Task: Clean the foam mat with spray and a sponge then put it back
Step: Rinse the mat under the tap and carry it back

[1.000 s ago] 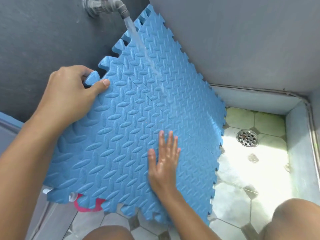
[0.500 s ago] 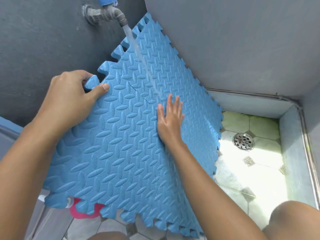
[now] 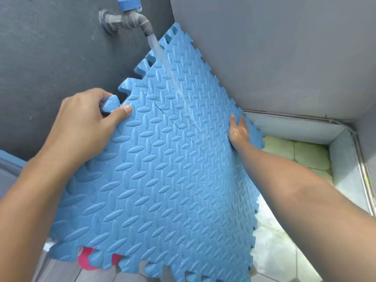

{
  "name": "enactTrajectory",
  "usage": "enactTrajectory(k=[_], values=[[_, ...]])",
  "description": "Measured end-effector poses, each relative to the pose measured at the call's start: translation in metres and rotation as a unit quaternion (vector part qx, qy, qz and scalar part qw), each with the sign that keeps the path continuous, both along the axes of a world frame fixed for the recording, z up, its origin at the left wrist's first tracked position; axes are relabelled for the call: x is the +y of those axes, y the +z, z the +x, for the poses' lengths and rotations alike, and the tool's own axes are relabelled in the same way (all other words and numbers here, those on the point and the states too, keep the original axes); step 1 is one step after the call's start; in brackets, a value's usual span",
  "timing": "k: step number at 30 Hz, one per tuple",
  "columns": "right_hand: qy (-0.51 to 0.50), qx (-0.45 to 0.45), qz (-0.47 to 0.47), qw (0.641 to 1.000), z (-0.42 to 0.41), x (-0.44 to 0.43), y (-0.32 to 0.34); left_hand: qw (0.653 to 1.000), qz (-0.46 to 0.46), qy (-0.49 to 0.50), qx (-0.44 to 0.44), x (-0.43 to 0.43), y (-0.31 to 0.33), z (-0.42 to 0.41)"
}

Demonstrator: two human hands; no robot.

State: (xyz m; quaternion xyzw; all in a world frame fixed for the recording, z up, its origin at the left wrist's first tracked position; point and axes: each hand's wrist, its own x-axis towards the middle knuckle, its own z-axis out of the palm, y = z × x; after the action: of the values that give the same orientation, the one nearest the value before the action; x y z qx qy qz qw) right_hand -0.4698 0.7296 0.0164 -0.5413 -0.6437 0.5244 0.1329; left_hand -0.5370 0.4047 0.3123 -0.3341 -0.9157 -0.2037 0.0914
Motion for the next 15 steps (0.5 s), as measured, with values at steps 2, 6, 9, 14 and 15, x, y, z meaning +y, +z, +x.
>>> enactTrajectory(k=[2, 6, 9, 14, 15], values=[[-0.057, -0.026, -0.014, 0.998, 0.051, -0.019, -0.048, 1.0, 0.001, 0.001, 0.0, 0.0, 0.0, 0.001], [-0.041, -0.01, 0.039, 0.998, 0.084, -0.047, -0.072, 1.0, -0.004, 0.002, 0.002, 0.0, 0.0, 0.001], [0.017, 0.07, 0.104, 0.992, 0.056, -0.07, -0.032, 1.0, -0.008, 0.004, 0.001, 0.002, 0.0, 0.0], [0.149, 0.183, 0.227, 0.945, 0.01, -0.192, 0.102, 1.0, -0.024, 0.015, 0.0, 0.003, 0.001, -0.002], [0.167, 0.198, 0.249, 0.933, 0.012, -0.224, 0.122, 1.0, -0.023, 0.017, -0.005, 0.004, 0.001, -0.001]])
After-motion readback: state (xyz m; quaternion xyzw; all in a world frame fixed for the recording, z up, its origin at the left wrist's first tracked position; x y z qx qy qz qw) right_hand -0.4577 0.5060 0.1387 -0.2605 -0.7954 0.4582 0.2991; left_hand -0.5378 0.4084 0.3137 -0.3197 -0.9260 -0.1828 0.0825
